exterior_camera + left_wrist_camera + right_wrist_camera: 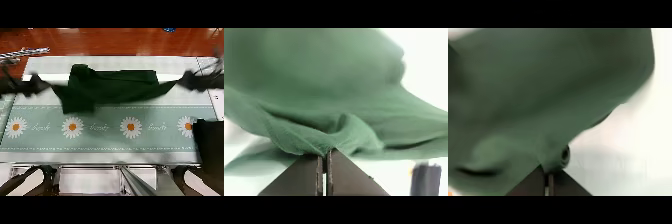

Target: Fold the shirts.

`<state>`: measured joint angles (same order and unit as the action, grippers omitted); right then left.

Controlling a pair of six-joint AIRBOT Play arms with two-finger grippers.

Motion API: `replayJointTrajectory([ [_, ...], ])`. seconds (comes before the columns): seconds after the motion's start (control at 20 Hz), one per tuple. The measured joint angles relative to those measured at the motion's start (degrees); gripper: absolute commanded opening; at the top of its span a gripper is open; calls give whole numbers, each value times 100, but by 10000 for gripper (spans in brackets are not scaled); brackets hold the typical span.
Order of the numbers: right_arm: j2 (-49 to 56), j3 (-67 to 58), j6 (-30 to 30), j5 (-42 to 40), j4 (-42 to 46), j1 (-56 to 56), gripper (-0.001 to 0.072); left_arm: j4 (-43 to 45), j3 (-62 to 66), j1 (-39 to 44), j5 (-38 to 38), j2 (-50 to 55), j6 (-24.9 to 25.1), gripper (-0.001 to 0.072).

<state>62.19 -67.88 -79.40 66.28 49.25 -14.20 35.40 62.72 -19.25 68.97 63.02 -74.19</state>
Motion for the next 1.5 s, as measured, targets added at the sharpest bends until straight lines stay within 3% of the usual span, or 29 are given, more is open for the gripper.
replayJointTrajectory([
  [0.25, -807, -2339, -295, 151, 393, 0, 18, -431, 2712, -260, -168, -404, 0, 22],
  [0.45, -1469, -3482, -459, 186, 723, 0, 18, -476, 4317, -581, -219, -708, -68, 22],
  [0.65, -2238, -3864, -658, 326, 1311, 0, 18, 286, 5005, -750, -210, -1355, -275, 22],
  [0.9, -2830, -3980, -872, 1062, 1921, 0, 18, 2946, 5219, 826, -57, -2223, -824, 22],
  [1.1, -2959, -3847, -981, 1851, 2197, 0, 18, 5082, 5007, 2435, 702, -2487, -1342, 23],
  [1.3, -2994, -2988, -1025, 2184, 2234, 0, 18, 6046, 3960, 3071, 1080, -2474, -1648, 22],
  [1.5, -2837, -1414, -992, 1858, 2135, 0, 18, 6395, 2492, 3165, 693, -1965, -2057, 22],
])
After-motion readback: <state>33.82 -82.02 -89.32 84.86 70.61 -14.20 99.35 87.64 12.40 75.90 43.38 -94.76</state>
